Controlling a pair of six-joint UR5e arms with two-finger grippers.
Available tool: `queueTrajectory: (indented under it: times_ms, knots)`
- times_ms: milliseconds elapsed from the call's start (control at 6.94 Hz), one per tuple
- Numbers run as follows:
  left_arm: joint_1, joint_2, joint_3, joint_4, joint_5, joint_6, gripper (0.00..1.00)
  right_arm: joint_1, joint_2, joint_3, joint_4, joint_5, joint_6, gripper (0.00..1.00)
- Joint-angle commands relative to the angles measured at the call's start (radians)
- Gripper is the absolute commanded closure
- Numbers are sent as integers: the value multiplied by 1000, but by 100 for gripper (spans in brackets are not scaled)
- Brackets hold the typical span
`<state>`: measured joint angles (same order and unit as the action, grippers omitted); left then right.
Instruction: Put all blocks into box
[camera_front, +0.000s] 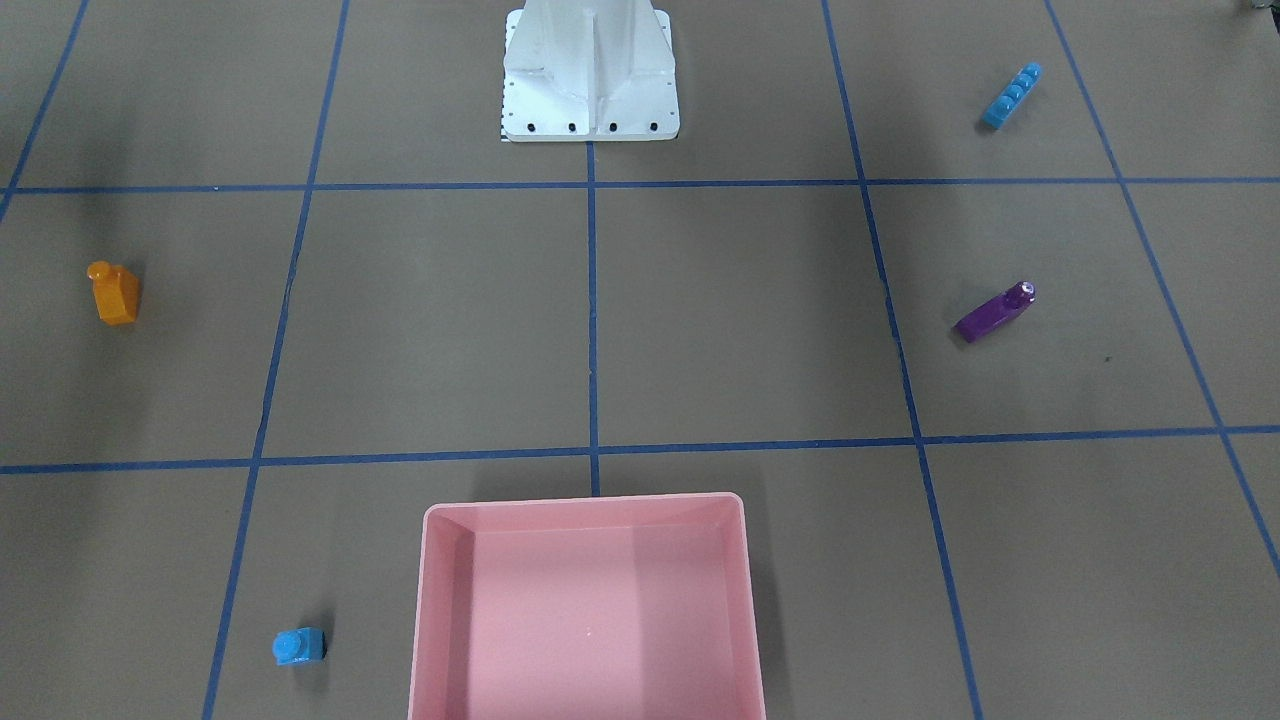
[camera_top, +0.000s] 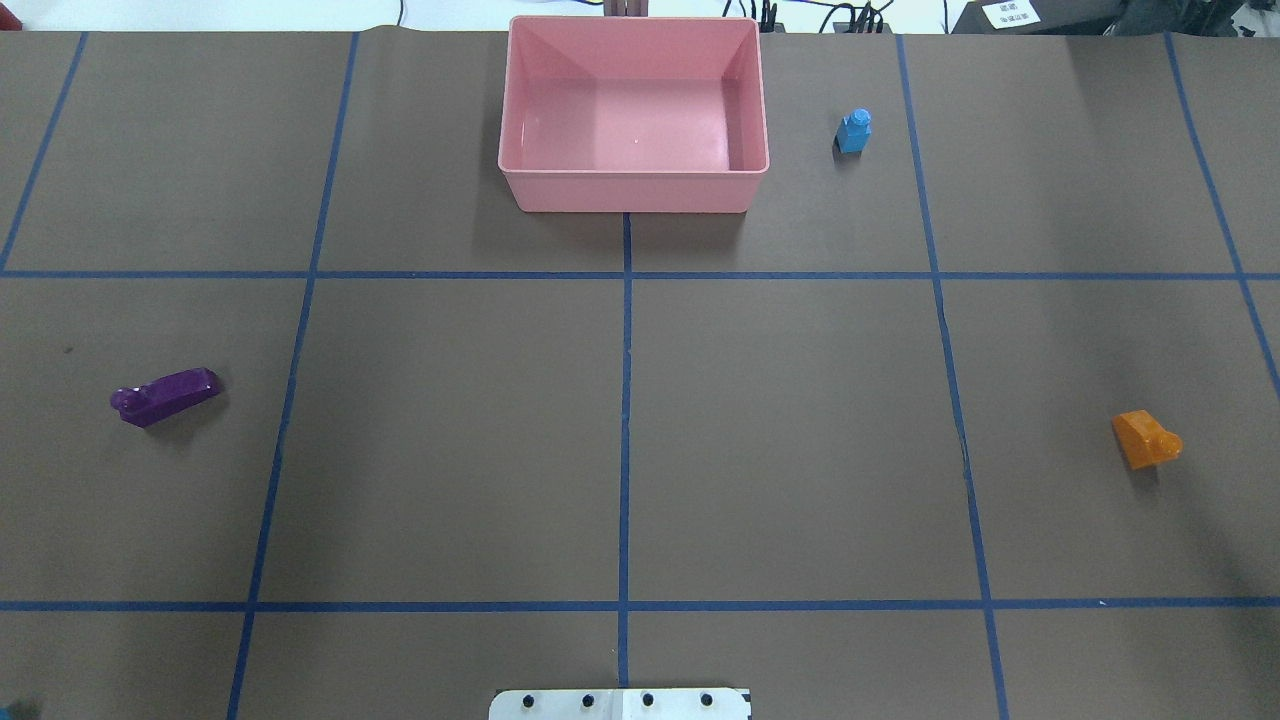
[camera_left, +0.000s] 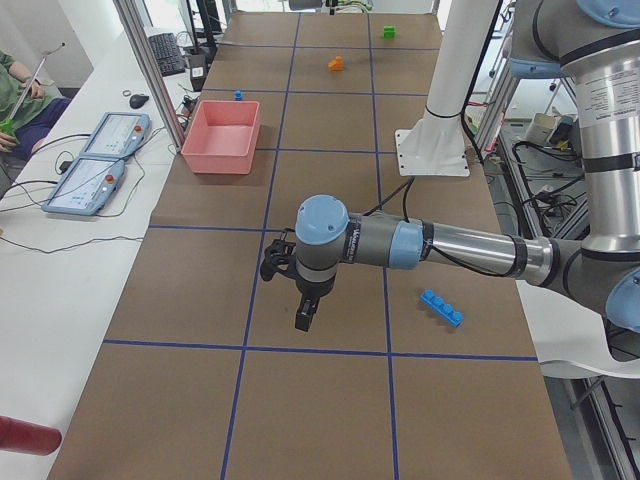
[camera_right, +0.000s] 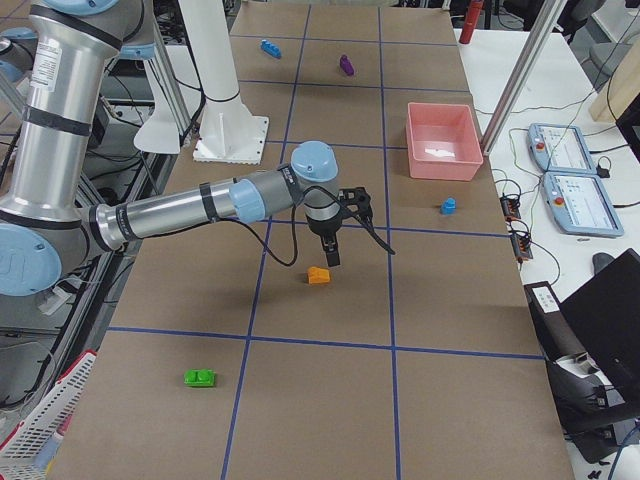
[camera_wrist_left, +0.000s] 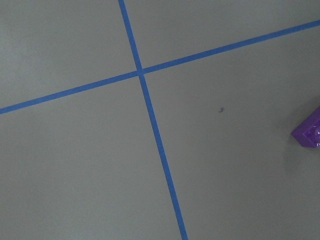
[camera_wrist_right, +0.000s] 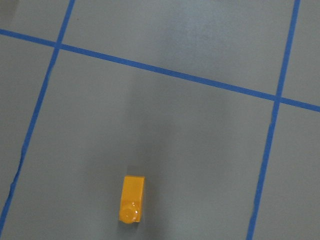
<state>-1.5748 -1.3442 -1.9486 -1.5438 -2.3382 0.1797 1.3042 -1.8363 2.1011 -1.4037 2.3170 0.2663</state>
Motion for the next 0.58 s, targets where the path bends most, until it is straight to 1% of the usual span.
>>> queueTrajectory:
  times_ms: [0, 144, 432]
  knots:
    - [-1, 0, 2, -1, 0, -2, 0, -148, 0, -28, 140, -63, 205, 0]
    - [-1, 0, 2, -1, 0, -2, 0, -211, 0, -71, 226, -102, 294, 0]
    - [-1, 0, 0, -1, -6, -2, 0, -268, -11, -244, 471, -126, 386, 0]
